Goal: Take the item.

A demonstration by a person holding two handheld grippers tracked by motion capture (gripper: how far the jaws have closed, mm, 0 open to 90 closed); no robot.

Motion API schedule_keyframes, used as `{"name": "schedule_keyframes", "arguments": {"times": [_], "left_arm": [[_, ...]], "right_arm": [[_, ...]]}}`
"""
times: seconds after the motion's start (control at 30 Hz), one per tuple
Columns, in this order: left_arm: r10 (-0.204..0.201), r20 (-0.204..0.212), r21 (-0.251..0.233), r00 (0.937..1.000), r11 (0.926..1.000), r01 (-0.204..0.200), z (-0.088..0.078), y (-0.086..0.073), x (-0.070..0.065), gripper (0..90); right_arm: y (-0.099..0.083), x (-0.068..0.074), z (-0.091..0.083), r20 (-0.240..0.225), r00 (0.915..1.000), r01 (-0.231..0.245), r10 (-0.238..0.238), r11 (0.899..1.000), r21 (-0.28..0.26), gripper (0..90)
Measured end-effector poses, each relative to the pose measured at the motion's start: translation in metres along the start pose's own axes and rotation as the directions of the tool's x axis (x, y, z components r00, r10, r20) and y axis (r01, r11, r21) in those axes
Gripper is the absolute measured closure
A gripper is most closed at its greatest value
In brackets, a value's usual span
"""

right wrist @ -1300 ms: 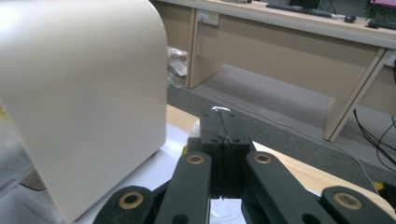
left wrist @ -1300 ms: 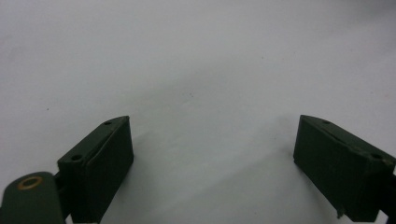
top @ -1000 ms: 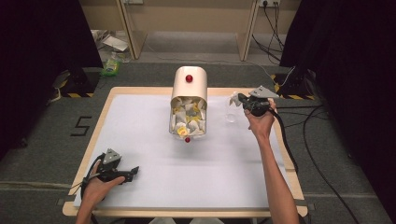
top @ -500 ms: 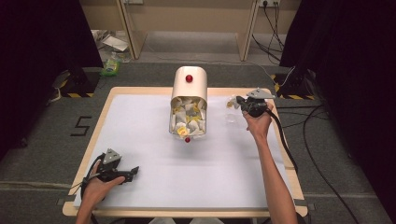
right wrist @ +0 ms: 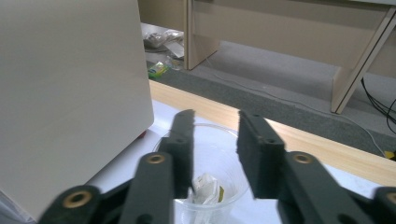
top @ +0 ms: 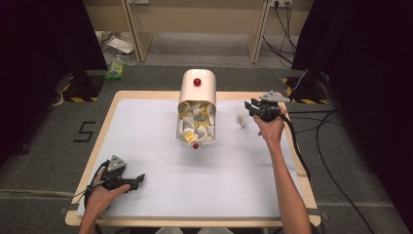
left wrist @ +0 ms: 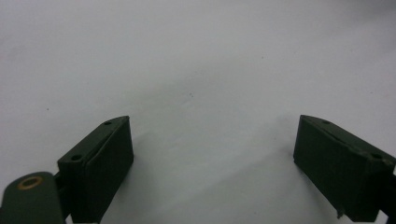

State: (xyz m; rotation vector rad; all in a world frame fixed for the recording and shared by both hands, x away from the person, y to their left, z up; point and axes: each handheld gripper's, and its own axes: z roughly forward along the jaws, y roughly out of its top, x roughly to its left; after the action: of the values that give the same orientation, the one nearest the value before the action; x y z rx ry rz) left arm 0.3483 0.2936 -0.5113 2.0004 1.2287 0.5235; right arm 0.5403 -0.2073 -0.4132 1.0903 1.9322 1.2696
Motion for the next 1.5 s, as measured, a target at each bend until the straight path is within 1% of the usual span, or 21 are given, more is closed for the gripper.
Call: {"name": "schedule_keyframes", "arguments": {"times": [0.03, 0.07, 0.13, 0.17, 0.2, 0.23, 0.27, 0.3, 0.33, 0.37, 0.47, 0.5, 0.63, 0.8, 0.87, 0.93, 1.0, 1.07, 1.3, 1.43, 1.5], "left_arm": [[0.0, 0.0, 0.001, 1.0, 1.0, 0.0, 0.0, 0.0, 0.0, 11.1], [0.0, 0.0, 0.0, 1.0, 1.0, 0.0, 0.0, 0.0, 0.0, 11.1], [0.0, 0.0, 0.0, 1.0, 1.0, 0.0, 0.0, 0.0, 0.0, 11.1], [0.0, 0.0, 0.0, 1.0, 1.0, 0.0, 0.0, 0.0, 0.0, 11.1], [0.0, 0.0, 0.0, 1.0, 1.0, 0.0, 0.0, 0.0, 0.0, 11.1], [0.0, 0.0, 0.0, 1.0, 1.0, 0.0, 0.0, 0.0, 0.0, 11.1], [0.0, 0.0, 0.0, 1.0, 1.0, 0.0, 0.0, 0.0, 0.0, 11.1], [-0.001, 0.0, 0.0, 1.0, 1.0, 0.001, 0.0, 0.0, 0.0, 11.1], [-0.001, 0.0, 0.0, 1.0, 1.0, 0.001, 0.0, 0.0, 0.0, 11.1], [0.0, 0.0, -0.001, 1.0, 1.0, 0.0, 0.0, 0.0, 0.0, 11.1], [0.0, 0.0, -0.001, 1.0, 1.0, 0.0, 0.0, 0.0, 0.0, 11.1], [0.0, 0.0, -0.001, 1.0, 1.0, 0.0, 0.0, 0.0, 0.0, 11.1], [-0.001, -0.001, -0.001, 1.0, 1.0, 0.001, 0.0, 0.0, 0.0, 11.1], [-0.002, 0.0, -0.003, 1.0, 1.0, 0.002, 0.0, 0.0, 0.0, 11.2], [0.0, 0.0, -0.001, 1.0, 1.0, 0.0, 0.0, 0.0, 0.0, 11.2], [-0.001, 0.0, -0.002, 1.0, 1.0, 0.001, 0.0, 0.0, 0.0, 11.2], [0.0, 0.0, -0.001, 1.0, 1.0, 0.0, 0.0, 0.0, 0.0, 11.2], [0.0, 0.0, -0.001, 1.0, 1.0, 0.0, 0.0, 0.0, 0.0, 11.2], [-0.002, 0.0, -0.003, 1.0, 1.0, 0.002, 0.0, 0.0, 0.0, 11.2], [-0.002, 0.0, -0.003, 1.0, 1.0, 0.002, 0.0, 0.0, 0.0, 11.2], [-0.002, 0.0, -0.003, 1.0, 1.0, 0.002, 0.0, 0.0, 0.0, 11.2]], "right_arm": [[0.0, 0.0, 0.0, 0.0, 1.0, -0.003, 0.003, 1.0, 0.003, 58.1], [0.0, 0.001, 0.0, -0.005, 0.9999, -0.011, 0.011, 1.0, 0.01, 51.8], [-0.001, 0.002, -0.001, -0.007, 0.9999, -0.013, 0.013, 1.0, 0.019, 46.6], [-0.001, 0.002, -0.001, -0.007, 0.9999, -0.013, 0.013, 1.0, 0.019, 46.6], [-0.001, 0.003, -0.001, -0.01, 0.9999, -0.013, 0.013, 1.0, 0.023, 43.2], [-0.001, 0.004, -0.002, -0.015, 0.9996, -0.024, 0.025, 0.999, 0.035, 37.8], [-0.001, 0.004, -0.002, -0.015, 0.9996, -0.024, 0.025, 0.999, 0.035, 37.8], [-0.001, 0.004, -0.003, -0.022, 0.9994, -0.025, 0.026, 0.998, 0.052, 33.4], [-0.001, 0.004, -0.003, -0.022, 0.9994, -0.025, 0.026, 0.998, 0.052, 33.4], [-0.002, 0.005, -0.003, -0.031, 0.9991, -0.028, 0.03, 0.997, 0.073, 30.0], [-0.003, 0.007, -0.004, -0.026, 0.9993, -0.025, 0.027, 0.996, 0.083, 27.5], [-0.003, 0.009, -0.005, -0.032, 0.9987, -0.035, 0.039, 0.995, 0.089, 26.6], [-0.004, 0.012, -0.006, -0.038, 0.9986, -0.034, 0.038, 0.995, 0.097, 25.6], [-0.008, 0.017, -0.009, -0.042, 0.9989, -0.016, 0.021, 0.993, 0.117, 24.9], [-0.009, 0.019, -0.011, -0.038, 0.999, -0.016, 0.021, 0.992, 0.127, 24.0], [-0.012, 0.022, -0.016, -0.046, 0.9989, -0.002, 0.008, 0.99, 0.138, 23.6], [-0.012, 0.022, -0.018, -0.045, 0.999, 0.002, 0.004, 0.991, 0.137, 23.6], [-0.014, 0.023, -0.024, -0.051, 0.9987, -0.005, 0.011, 0.991, 0.132, 23.5], [-0.016, 0.023, -0.031, -0.046, 0.9988, -0.012, 0.018, 0.992, 0.127, 23.1], [-0.02, 0.024, -0.036, -0.051, 0.9982, -0.023, 0.03, 0.991, 0.132, 22.9], [-0.023, 0.025, -0.038, -0.05, 0.9985, -0.014, 0.021, 0.991, 0.137, 22.8]]}}
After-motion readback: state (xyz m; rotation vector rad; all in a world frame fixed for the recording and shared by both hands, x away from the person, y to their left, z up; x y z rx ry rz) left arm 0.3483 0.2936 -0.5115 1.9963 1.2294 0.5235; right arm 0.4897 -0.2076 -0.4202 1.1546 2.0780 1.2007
